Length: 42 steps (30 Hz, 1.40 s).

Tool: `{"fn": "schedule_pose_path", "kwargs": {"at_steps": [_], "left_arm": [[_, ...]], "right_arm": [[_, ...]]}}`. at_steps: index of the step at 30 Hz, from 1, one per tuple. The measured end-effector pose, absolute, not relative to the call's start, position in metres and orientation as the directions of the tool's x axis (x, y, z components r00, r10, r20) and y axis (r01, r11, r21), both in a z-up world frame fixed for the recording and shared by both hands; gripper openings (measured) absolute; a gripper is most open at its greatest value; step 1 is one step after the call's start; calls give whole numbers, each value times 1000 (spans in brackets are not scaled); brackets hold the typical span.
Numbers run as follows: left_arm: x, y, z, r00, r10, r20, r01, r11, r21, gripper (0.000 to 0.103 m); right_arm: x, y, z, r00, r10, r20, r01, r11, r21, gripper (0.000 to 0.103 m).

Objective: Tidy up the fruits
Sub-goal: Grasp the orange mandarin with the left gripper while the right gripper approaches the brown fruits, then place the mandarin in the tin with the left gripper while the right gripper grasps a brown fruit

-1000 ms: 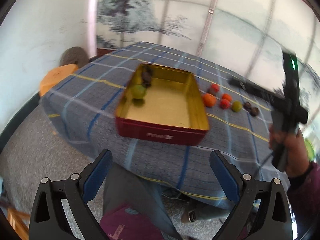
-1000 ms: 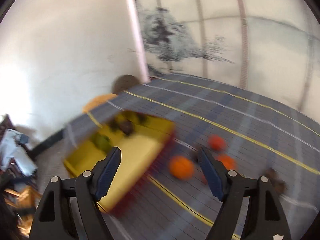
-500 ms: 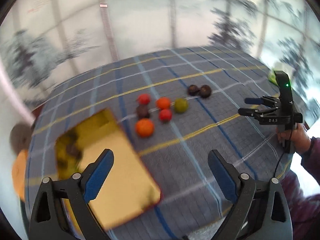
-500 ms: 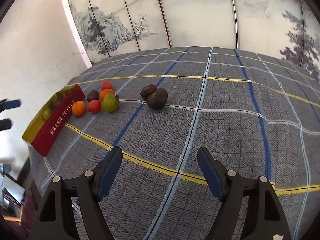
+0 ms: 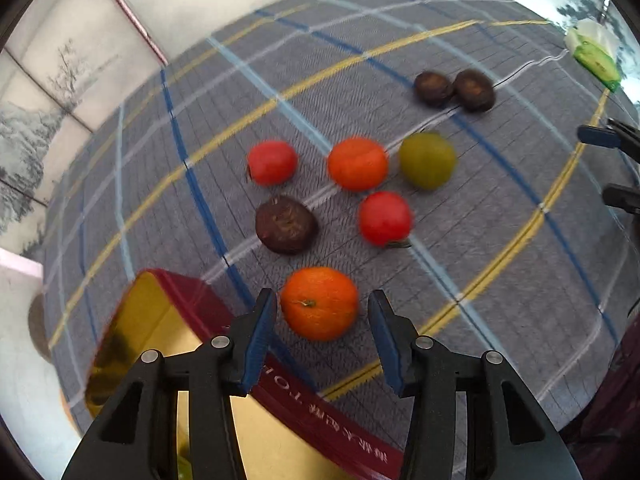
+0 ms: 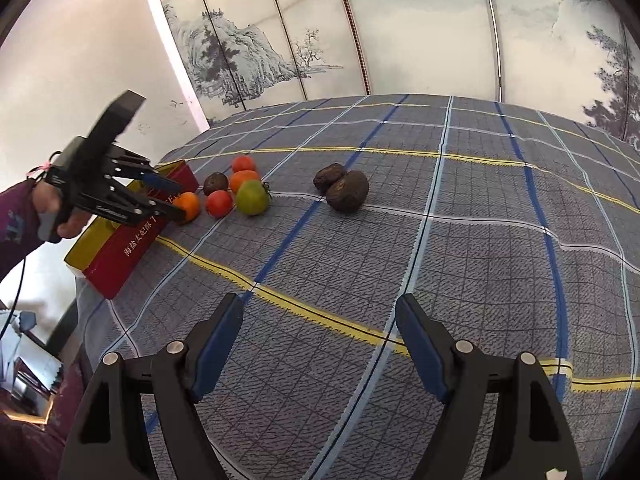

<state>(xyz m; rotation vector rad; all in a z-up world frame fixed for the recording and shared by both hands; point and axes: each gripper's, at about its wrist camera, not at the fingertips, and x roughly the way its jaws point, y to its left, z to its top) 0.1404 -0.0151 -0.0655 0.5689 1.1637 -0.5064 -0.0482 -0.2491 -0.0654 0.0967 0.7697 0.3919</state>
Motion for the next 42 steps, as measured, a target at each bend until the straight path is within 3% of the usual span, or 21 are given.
{"fn": "schedule_pose_path", "kwargs": {"at_steps": [2, 6, 13, 17, 22, 25, 27, 42], "left_arm": [[141, -17, -72, 318, -71, -945, 639, 753, 158, 41], [129, -17, -68, 367, -74, -927, 578, 799, 165, 40], [72, -17, -15, 447, -212, -869, 426, 905, -1, 40], [38, -22, 6, 493, -236, -838, 376, 926, -39, 40], [4, -17, 25, 535, -238, -810, 315, 946, -69, 40], [-10, -6, 30, 537, -221, -814, 275, 958, -78, 40], [-15, 0, 29, 543, -207, -814, 251, 965, -78, 40], [-35, 92, 8, 590, -73, -804, 1, 996, -90, 41]], "right_arm": [[-48, -249, -66, 646, 385, -659, -315, 921, 229, 77], [-44, -248, -67, 637, 372, -675, -304, 926, 223, 77], [1, -245, -42, 650, 372, -662, -374, 916, 148, 76], [47, -241, -49, 619, 356, -700, -387, 914, 123, 63], [81, -225, -63, 589, 320, -742, -403, 912, 75, 62], [94, -218, -73, 552, 327, -767, -416, 905, 87, 39], [93, -213, -77, 543, 328, -773, -428, 900, 81, 33], [6, -240, -73, 590, 329, -737, -302, 937, 176, 32]]}}
